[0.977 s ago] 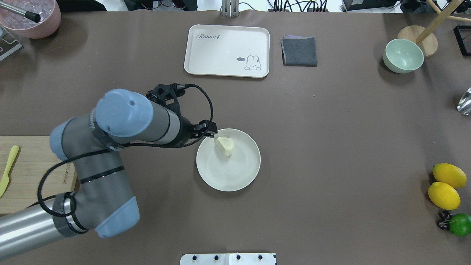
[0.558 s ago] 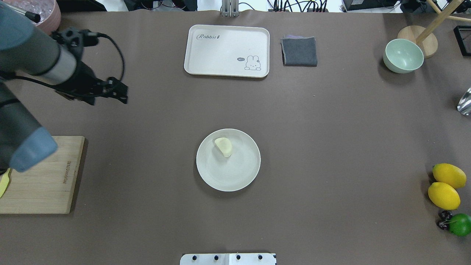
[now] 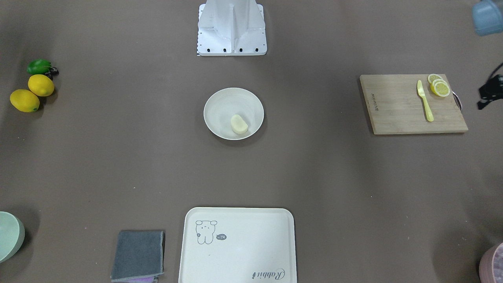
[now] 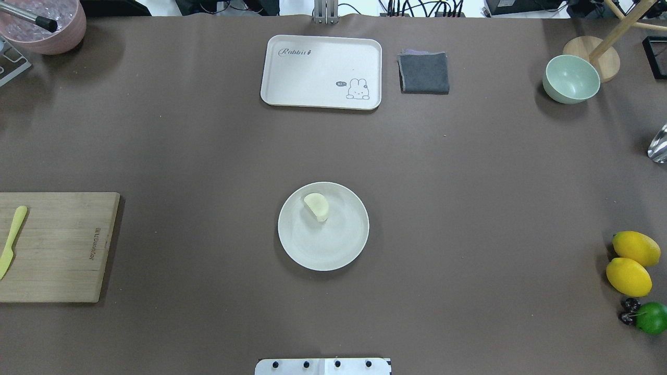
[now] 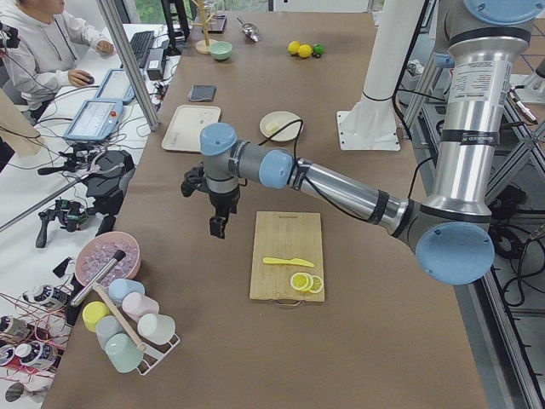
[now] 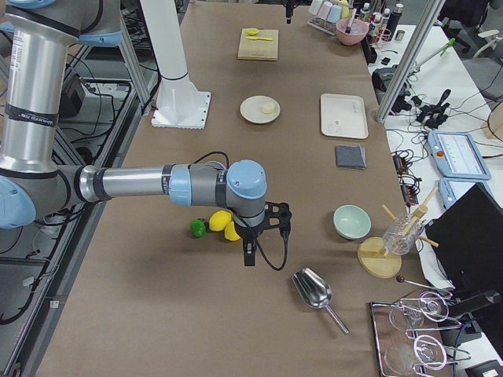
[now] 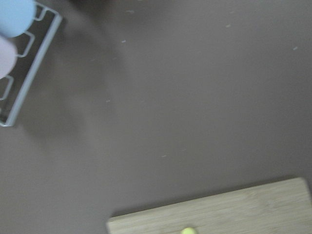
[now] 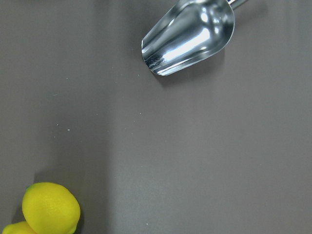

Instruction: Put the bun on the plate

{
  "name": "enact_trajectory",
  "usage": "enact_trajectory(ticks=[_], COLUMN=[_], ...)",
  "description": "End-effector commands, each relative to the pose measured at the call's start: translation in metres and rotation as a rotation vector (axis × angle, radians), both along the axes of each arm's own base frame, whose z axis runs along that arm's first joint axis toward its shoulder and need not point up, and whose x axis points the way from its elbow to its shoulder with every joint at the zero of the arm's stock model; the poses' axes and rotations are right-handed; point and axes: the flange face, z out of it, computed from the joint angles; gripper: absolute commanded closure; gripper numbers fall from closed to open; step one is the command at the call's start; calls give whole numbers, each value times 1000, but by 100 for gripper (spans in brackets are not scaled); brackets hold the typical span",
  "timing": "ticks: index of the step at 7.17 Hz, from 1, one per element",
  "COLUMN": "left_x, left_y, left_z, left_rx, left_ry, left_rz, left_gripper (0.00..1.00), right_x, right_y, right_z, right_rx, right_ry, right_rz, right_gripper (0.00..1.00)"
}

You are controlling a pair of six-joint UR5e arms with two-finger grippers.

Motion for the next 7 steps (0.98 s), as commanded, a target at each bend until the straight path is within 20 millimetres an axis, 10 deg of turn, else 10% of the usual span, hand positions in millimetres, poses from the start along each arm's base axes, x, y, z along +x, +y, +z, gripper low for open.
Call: enact_trajectory(ticks=[1, 2, 7], left_x=[-130, -149, -150], left_y=[40, 76, 80], left_z=[93, 116, 135], left_rx=[-15, -45, -78], left_ry=[-4, 15, 54], left_rz=[18, -32, -53], left_gripper=[2, 2, 2], right_x=[0, 0, 0], right_y=[1, 1, 1], right_z=[6, 6, 9], right_rx=[-12, -12, -18], right_ry=[-2, -2, -3], right_rz=[1, 1, 2], right_gripper=[0, 0, 0])
